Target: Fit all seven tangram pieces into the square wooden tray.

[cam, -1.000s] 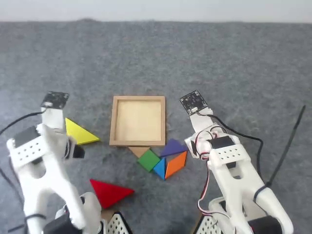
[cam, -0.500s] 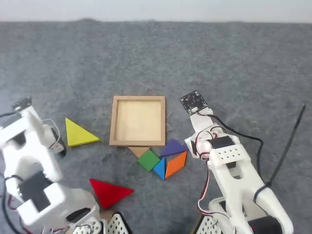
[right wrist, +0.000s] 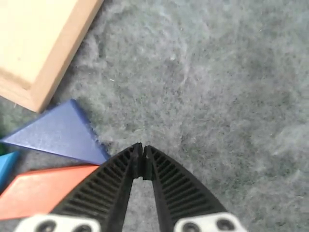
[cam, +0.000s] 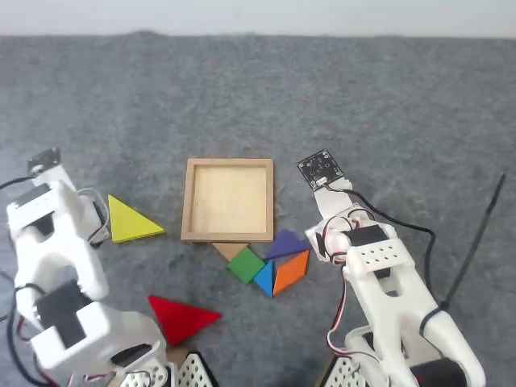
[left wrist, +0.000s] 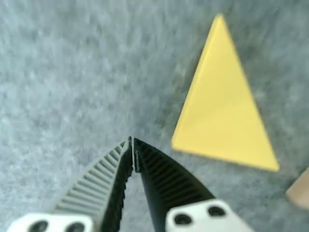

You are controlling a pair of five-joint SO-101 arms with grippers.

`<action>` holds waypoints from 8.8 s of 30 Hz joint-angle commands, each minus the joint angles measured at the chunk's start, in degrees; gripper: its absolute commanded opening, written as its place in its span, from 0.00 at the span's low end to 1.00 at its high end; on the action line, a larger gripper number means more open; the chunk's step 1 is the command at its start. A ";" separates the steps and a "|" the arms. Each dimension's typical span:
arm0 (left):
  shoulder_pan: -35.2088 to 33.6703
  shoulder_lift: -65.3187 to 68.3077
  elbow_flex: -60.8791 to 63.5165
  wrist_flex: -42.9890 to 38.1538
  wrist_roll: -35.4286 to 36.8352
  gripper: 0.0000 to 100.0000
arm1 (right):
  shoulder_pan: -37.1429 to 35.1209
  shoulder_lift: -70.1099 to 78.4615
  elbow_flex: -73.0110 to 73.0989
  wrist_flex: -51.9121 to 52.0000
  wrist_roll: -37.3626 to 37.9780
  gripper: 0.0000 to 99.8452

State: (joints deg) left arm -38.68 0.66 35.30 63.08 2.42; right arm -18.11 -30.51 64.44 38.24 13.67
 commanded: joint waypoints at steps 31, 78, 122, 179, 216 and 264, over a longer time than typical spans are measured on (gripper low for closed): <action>2.73 4.57 -0.92 0.18 0.35 0.01 | -3.56 -16.22 6.51 -0.48 0.09 0.01; -33.32 -14.51 5.14 -1.14 -1.93 0.15 | -38.55 47.78 -73.23 25.63 15.12 0.16; -37.19 -44.13 27.21 -5.01 -5.01 0.16 | -45.41 103.78 -147.34 35.65 4.84 0.30; -35.60 -44.13 28.62 -5.71 -7.38 0.16 | -45.58 103.96 -152.00 33.01 10.29 0.12; -35.52 -44.22 29.05 -5.80 -7.38 0.16 | -41.01 99.21 -160.53 51.91 19.52 0.01; -35.52 -44.22 29.05 -5.80 -7.47 0.16 | -44.97 97.80 -152.00 58.86 17.23 0.23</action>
State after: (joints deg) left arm -74.46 -41.89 64.92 58.33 -4.62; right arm -61.80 68.57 -84.40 98.02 29.67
